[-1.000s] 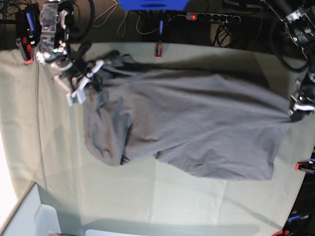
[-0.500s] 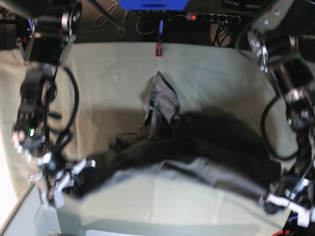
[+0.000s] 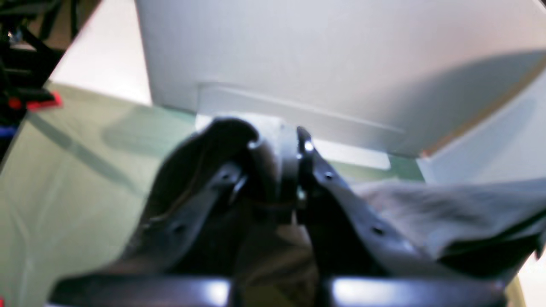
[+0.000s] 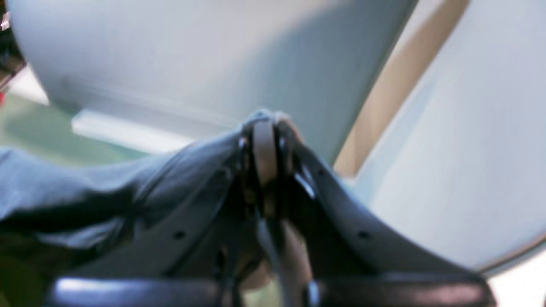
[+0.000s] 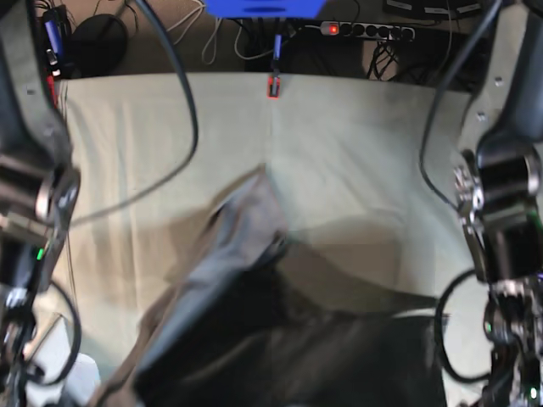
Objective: Layout the t-shirt on the table in an organized manner, then fold the t-shirt properly
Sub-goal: 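Lift the shirt with both grippers and fling it flat onto the table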
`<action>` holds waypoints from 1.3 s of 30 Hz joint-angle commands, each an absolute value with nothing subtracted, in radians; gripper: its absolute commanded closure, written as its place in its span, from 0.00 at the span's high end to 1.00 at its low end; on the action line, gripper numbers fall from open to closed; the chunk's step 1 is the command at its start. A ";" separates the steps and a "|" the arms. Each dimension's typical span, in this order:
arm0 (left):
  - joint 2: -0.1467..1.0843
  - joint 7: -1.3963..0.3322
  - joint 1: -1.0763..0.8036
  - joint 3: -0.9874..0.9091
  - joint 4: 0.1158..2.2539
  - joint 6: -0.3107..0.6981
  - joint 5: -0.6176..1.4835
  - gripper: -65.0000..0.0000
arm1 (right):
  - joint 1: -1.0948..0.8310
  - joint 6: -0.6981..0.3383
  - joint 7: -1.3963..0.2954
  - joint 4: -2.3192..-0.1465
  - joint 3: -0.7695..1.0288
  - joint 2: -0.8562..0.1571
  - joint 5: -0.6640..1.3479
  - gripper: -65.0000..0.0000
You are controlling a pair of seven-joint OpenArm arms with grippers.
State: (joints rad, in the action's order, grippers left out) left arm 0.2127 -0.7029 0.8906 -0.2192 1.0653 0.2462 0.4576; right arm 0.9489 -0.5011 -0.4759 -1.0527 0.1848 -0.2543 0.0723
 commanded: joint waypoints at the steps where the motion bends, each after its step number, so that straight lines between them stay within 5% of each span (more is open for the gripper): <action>1: 0.216 -0.656 0.963 -0.214 1.069 0.254 0.473 0.00 | 1.035 -0.503 -0.433 -1.043 0.183 -0.272 0.085 0.00; 14: 0.145 -0.642 1.225 -0.209 0.978 0.255 0.470 0.00 | 1.268 -0.501 -0.364 -0.944 0.104 -0.329 0.085 0.00; 25: 0.165 -0.654 0.889 -0.214 1.153 0.255 0.473 0.00 | 0.719 -0.503 -0.366 -1.374 0.177 -0.357 0.093 0.00; 33: 0.200 -0.654 0.472 -0.219 1.409 0.257 0.476 0.00 | 0.199 -0.513 -0.357 -1.673 0.331 -0.228 0.093 0.00; 39: 0.199 -0.644 0.153 -0.226 1.589 0.257 0.476 0.00 | -0.090 -0.656 -0.355 -1.801 0.449 -0.117 0.093 0.00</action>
State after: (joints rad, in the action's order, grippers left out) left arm 0.1921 -0.6762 0.1268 -0.2211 1.5665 0.2478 0.4572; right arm -0.1047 -0.6353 -0.3950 -1.7782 0.4442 -0.1047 0.0715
